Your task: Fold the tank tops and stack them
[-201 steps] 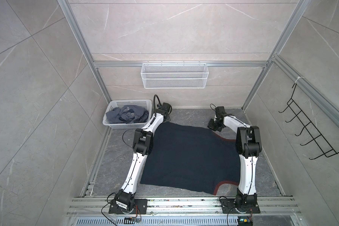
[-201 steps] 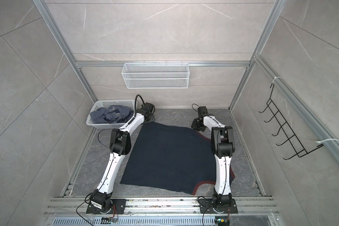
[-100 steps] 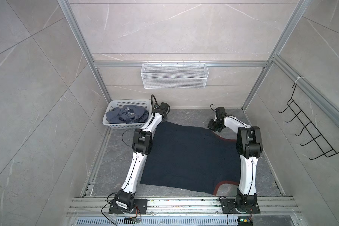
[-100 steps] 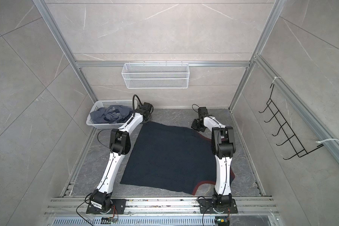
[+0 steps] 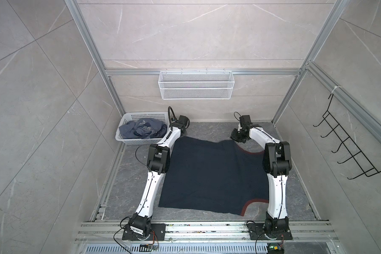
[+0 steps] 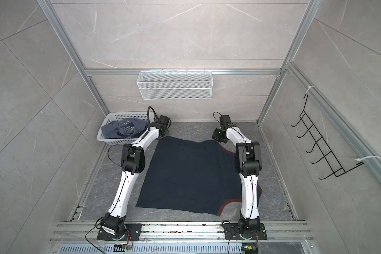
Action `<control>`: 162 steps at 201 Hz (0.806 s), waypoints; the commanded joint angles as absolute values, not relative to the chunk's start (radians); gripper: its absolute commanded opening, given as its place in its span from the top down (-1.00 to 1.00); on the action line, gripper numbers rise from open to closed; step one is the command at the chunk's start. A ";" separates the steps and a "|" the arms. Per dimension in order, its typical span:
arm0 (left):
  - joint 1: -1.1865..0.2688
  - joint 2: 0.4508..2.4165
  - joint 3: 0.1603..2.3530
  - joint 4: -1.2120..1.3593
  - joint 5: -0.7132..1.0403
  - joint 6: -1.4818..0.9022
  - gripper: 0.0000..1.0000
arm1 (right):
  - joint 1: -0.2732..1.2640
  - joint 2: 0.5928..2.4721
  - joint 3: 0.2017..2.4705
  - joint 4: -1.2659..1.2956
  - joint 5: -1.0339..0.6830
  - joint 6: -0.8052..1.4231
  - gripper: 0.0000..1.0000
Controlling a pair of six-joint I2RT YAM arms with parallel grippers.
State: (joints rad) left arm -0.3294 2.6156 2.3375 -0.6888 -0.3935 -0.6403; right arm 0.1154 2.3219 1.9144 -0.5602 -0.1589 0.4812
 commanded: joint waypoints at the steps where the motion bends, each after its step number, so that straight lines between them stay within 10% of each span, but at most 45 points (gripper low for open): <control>1: -0.304 2.456 2.232 -0.633 -0.501 -0.606 1.00 | 0.135 2.390 2.007 -0.623 -0.156 0.462 0.97; 76: -0.305 2.276 2.022 -0.520 -0.568 -0.582 1.00 | 0.184 2.527 2.275 -0.762 -0.129 0.437 0.97; 162: -0.320 2.102 1.794 -0.405 -0.540 -0.618 1.00 | 0.186 2.337 2.025 -0.633 -0.151 0.443 0.96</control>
